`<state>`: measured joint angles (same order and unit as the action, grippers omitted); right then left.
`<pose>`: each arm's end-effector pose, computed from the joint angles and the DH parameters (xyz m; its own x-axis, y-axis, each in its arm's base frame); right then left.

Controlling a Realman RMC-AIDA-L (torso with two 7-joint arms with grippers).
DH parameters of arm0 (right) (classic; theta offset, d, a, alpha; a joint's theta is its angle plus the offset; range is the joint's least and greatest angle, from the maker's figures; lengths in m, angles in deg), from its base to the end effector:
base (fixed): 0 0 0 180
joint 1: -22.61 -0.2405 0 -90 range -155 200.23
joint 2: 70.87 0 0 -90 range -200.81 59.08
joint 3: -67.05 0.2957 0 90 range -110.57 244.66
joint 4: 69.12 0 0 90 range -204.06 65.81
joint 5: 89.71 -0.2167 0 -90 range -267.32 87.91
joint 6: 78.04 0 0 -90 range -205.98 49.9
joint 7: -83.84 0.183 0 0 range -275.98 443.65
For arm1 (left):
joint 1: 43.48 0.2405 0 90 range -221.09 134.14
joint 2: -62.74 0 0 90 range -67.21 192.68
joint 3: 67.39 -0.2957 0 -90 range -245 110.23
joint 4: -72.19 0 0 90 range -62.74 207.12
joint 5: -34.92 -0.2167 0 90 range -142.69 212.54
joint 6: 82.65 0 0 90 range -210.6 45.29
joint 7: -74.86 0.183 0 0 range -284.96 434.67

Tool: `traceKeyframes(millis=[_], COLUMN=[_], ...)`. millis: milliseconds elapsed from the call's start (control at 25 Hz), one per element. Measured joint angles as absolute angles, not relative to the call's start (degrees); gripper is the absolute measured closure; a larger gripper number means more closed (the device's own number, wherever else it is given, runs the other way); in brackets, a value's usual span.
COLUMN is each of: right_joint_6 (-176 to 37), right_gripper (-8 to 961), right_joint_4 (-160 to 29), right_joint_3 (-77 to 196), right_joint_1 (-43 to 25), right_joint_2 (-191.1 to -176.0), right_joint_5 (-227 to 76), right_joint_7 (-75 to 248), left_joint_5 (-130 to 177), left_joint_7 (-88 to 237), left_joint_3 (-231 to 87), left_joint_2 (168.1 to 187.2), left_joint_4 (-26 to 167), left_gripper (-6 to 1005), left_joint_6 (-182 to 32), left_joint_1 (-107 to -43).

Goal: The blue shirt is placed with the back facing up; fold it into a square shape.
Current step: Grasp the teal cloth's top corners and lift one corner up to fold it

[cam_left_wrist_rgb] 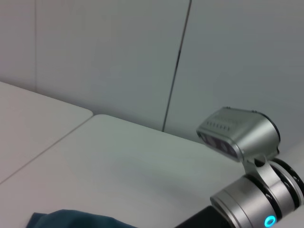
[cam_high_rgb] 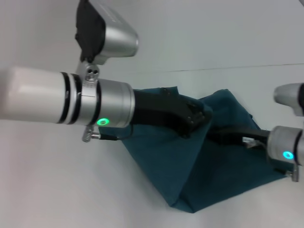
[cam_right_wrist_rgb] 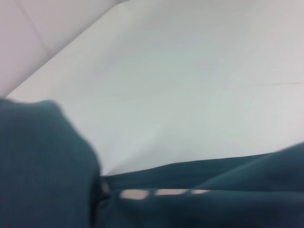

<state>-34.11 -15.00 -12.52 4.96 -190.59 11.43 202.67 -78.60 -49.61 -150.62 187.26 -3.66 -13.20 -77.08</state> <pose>0.3085 0.3984 -0.0815 0.5431 -0.6349 -0.5495 -0.8394 -0.4276 -0.3357 -0.0854 0.3838 -0.1073 0.8999 0.2790 0.3351 0.3393 -0.9307 -0.1364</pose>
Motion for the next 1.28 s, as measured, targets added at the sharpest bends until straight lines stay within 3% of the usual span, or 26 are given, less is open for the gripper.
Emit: traceKeyframes(millis=[440,1280], right_joint_6=[-31.9,-31.4], right_gripper=[561,563], right_joint_4=[-15.0,-19.6], right_joint_3=[-5.4,-9.8], right_joint_1=[8.8,6.4], right_joint_2=[-190.65,-190.98], right_joint_5=[11.5,11.5], right_joint_7=[199.7,198.9], left_joint_5=[-75.9,-74.1], left_joint_7=[-49.0,-48.1], left_joint_3=[-154.2,-153.9], left_joint_2=[187.31,187.21], left_joint_4=[-0.1,-0.6], left_gripper=[963,963], left_joint_6=[-17.7,-19.1], left_joint_1=[-82.0,-83.4])
